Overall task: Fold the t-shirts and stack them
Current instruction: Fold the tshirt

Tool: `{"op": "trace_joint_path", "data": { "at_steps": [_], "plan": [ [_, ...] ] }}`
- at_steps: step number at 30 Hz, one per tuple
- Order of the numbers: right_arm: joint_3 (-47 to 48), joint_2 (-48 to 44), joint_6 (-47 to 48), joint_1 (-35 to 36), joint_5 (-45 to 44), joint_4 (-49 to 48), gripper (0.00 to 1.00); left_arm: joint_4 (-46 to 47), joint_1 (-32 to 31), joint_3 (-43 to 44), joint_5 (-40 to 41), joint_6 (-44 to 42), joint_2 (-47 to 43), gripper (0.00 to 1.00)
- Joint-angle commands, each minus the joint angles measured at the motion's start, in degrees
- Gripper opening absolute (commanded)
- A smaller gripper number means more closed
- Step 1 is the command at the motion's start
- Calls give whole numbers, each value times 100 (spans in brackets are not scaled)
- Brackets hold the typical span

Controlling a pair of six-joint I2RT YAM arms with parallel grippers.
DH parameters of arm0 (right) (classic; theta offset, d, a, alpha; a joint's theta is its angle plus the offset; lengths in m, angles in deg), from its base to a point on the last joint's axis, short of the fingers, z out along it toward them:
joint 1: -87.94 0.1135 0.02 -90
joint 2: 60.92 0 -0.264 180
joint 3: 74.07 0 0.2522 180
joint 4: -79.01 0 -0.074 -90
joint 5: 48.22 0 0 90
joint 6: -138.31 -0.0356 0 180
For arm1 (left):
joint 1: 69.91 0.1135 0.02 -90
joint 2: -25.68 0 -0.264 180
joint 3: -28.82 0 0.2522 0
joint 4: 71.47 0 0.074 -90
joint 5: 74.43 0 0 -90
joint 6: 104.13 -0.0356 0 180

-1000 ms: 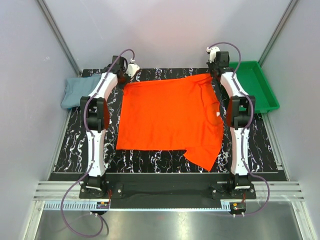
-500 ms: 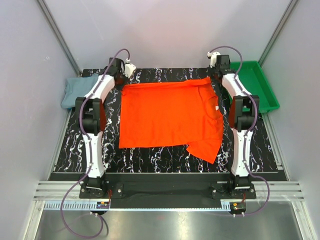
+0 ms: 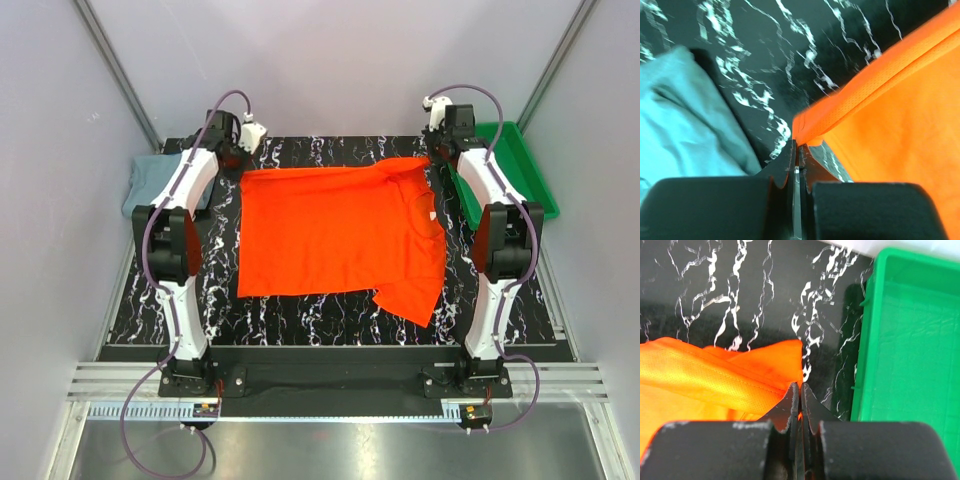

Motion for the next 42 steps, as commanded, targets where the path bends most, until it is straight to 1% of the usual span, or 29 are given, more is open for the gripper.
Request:
{"op": "trace_joint_path", "data": {
  "at_steps": [1, 4, 8, 11, 27, 31, 39, 42],
  "plan": [
    [-175, -331, -65, -63, 143, 13, 0, -424, -15, -111, -222, 72, -202, 2],
    [-307, -453, -30, -63, 178, 22, 0, -539, -15, -199, -205, 107, -237, 1],
    [-738, -743, 6, -63, 248, -14, 0, -434, -15, -567, -214, 168, -456, 1],
    [-966, -928, -29, -63, 336, 48, 0, -434, -15, -691, -214, 177, -562, 1],
    [-1643, -1263, -38, -54, 469, 180, 0, -496, -24, -849, -240, 265, -554, 2],
    [-1661, -1105, -56, -63, 451, 92, 0, -522, -24, -858, -275, 353, -484, 3],
    [-1477, -481, 23, -63, 468, 215, 0, -768, -24, -691, -293, 485, -62, 5],
    [-1214, -226, -29, -63, 556, 477, 0, -777, -24, -630, -363, 564, 26, 5]
  ]
}}
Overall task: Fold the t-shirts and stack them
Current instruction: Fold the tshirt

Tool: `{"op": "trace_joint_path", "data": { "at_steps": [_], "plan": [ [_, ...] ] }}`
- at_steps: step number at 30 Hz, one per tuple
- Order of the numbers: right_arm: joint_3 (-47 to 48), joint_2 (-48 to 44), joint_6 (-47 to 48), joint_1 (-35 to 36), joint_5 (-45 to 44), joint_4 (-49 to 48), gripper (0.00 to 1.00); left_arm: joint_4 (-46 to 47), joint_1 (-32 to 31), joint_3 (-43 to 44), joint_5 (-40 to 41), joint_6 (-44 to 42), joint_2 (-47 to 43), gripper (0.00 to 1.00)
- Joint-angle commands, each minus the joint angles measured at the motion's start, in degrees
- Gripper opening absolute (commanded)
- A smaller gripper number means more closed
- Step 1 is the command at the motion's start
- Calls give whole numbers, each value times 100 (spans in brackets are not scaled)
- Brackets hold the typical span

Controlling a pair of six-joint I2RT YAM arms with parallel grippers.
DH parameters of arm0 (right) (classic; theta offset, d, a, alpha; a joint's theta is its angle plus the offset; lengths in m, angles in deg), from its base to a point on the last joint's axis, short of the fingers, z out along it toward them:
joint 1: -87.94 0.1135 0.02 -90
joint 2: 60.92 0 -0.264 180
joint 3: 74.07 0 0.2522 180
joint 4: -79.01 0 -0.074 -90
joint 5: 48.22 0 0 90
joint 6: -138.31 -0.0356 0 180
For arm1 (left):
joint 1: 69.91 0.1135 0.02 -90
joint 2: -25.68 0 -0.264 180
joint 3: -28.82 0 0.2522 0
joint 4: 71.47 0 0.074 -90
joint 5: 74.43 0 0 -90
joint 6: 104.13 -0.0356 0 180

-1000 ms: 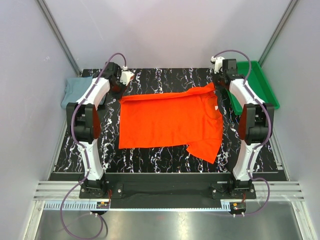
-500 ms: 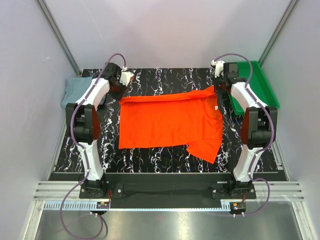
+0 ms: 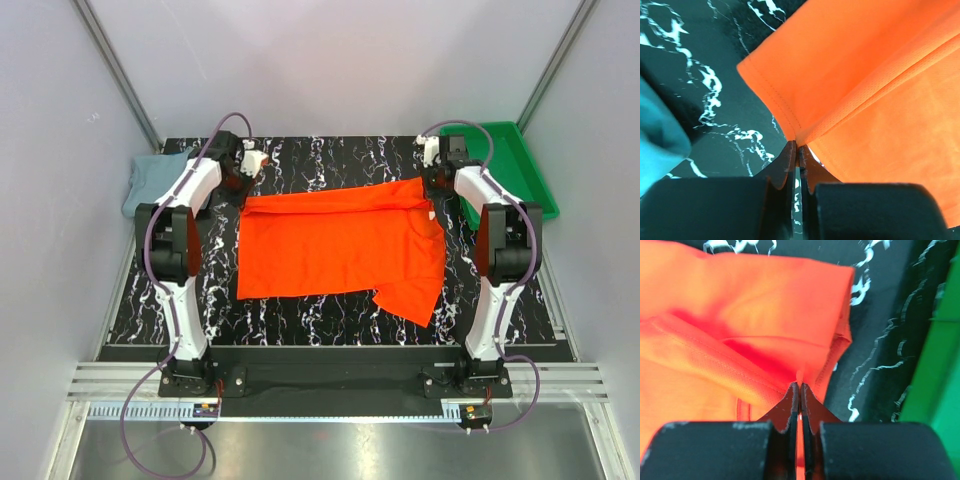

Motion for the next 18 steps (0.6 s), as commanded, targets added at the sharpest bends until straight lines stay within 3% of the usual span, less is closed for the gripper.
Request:
{"op": "trace_joint_path", "data": {
  "at_steps": [1, 18],
  "plan": [
    [511, 257, -29, -46, 150, 249, 0, -64, -6, 232, -195, 144, 134, 5],
    [407, 118, -135, -37, 361, 478, 0, -214, -15, -40, -256, 179, -121, 6]
  ]
}}
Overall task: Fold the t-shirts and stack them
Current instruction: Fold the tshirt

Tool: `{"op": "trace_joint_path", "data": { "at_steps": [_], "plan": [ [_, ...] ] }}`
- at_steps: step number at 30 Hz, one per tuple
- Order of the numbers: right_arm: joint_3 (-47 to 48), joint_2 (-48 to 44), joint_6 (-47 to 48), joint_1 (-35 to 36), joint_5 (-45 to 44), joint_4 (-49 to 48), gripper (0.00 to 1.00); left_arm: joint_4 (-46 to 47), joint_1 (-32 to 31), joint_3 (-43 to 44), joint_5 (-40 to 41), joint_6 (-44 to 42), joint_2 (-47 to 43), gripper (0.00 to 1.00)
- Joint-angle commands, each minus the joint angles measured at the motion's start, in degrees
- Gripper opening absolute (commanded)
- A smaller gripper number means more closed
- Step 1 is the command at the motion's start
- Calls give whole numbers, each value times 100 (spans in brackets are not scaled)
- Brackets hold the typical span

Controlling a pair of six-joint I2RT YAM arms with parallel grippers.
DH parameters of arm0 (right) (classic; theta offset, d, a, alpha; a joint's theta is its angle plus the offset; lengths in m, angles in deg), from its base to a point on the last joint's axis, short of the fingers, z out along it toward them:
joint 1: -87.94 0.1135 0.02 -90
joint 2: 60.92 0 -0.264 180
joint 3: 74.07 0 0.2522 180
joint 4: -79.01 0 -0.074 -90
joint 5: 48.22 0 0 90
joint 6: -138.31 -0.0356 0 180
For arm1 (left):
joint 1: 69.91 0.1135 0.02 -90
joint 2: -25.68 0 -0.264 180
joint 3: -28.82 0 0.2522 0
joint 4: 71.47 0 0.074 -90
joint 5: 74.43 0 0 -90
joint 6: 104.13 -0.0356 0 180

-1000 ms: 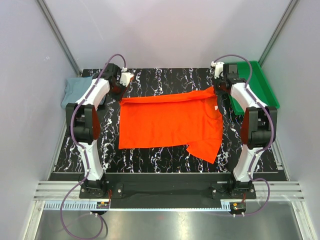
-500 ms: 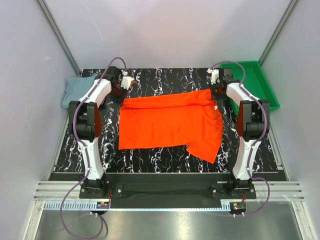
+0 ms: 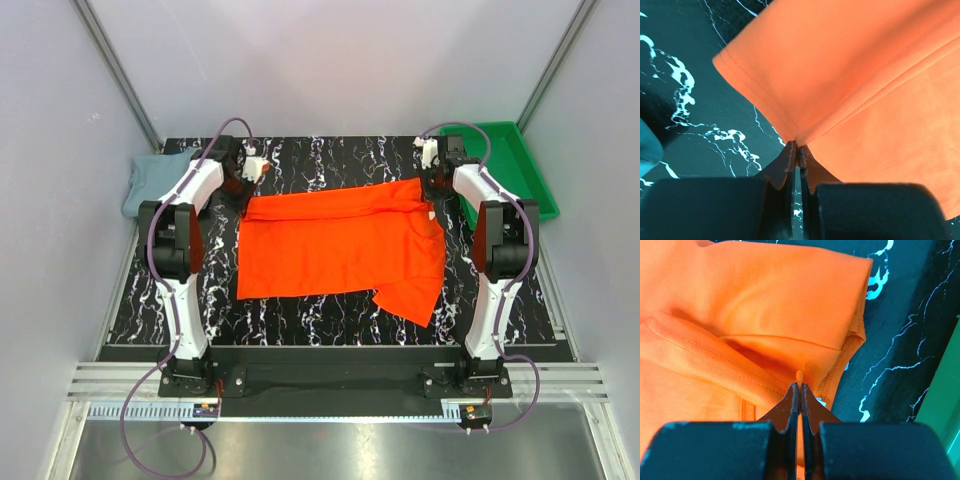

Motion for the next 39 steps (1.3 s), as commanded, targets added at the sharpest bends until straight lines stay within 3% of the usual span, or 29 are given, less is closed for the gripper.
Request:
{"op": "trace_joint_path", "data": {
  "at_steps": [1, 13, 14, 15, 17, 20, 27, 33, 39],
  "plan": [
    [40, -326, -100, -35, 175, 49, 0, 25, -6, -108, -132, 59, -379, 8],
    [4, -624, -30, -35, 245, 427, 1, -151, 2, -64, 61, 77, -414, 15],
    [-13, -677, -30, -35, 289, 514, 6, -160, 2, -100, 88, 68, -510, 17],
    [-31, -730, -38, -35, 289, 533, 21, -169, 2, -109, 131, 59, -554, 21],
    [-22, -862, -82, -26, 263, 524, 37, -186, 2, -83, 132, 51, -660, 29],
    [136, -872, -170, -35, 210, 437, 49, -195, 2, 215, 88, 94, -704, 36],
    [1172, -108, -478, 18, 552, 524, 48, -371, -33, 1366, -272, 410, 33, 40],
    [2129, 954, -346, 264, 816, 901, 41, -239, -103, 1333, -650, 727, 613, 36],
    [2676, 1440, -241, 519, 913, 1157, 39, -169, -243, 1367, -756, 745, 851, 35]
  ]
}}
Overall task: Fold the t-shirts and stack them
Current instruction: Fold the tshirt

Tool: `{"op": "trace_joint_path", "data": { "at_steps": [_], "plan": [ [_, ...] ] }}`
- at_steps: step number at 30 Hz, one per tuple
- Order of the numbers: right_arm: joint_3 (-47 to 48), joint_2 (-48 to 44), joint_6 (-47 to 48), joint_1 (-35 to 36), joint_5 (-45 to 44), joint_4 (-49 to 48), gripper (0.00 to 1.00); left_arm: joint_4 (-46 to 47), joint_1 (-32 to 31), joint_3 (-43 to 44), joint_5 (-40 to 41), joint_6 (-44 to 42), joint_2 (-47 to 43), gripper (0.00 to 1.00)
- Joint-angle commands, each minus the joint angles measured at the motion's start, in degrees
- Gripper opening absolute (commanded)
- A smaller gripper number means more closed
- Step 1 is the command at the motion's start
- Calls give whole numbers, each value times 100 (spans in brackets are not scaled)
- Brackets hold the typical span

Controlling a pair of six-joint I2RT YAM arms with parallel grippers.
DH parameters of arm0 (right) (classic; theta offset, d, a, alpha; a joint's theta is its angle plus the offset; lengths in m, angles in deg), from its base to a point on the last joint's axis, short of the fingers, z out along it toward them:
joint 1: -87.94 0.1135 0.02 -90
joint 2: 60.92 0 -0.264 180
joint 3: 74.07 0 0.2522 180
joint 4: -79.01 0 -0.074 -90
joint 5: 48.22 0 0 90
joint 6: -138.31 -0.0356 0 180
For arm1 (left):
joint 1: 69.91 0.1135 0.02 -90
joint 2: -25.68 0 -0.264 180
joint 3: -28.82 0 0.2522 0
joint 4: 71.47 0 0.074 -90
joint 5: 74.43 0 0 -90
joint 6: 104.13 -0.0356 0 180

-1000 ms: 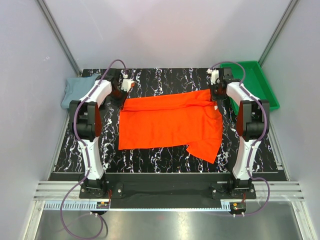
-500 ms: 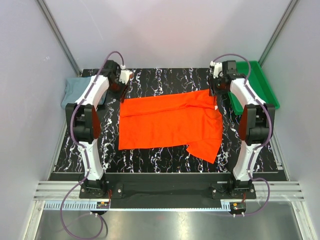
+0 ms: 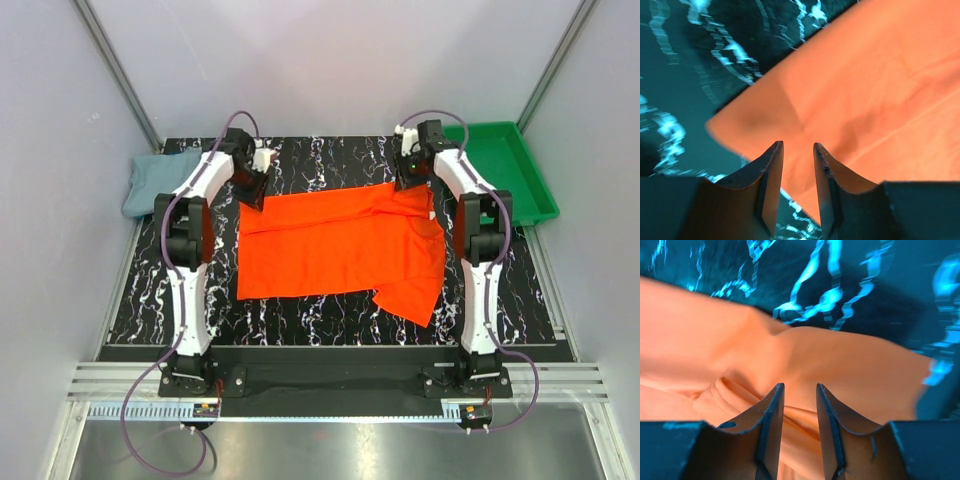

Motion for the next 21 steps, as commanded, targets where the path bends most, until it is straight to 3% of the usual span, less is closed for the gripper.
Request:
{"op": "trace_joint_path", "data": {
  "at_steps": [1, 12, 21],
  "plan": [
    [401, 98, 48, 237, 194, 235, 39, 48, -115, 80, -279, 109, -14, 35],
    [243, 160, 83, 563, 150, 296, 39, 74, -317, 212, -323, 319, 399, 36],
    [-284, -489, 39, 589, 370, 867, 38, 100, -317, 432, -420, 434, 689, 37]
  ]
}}
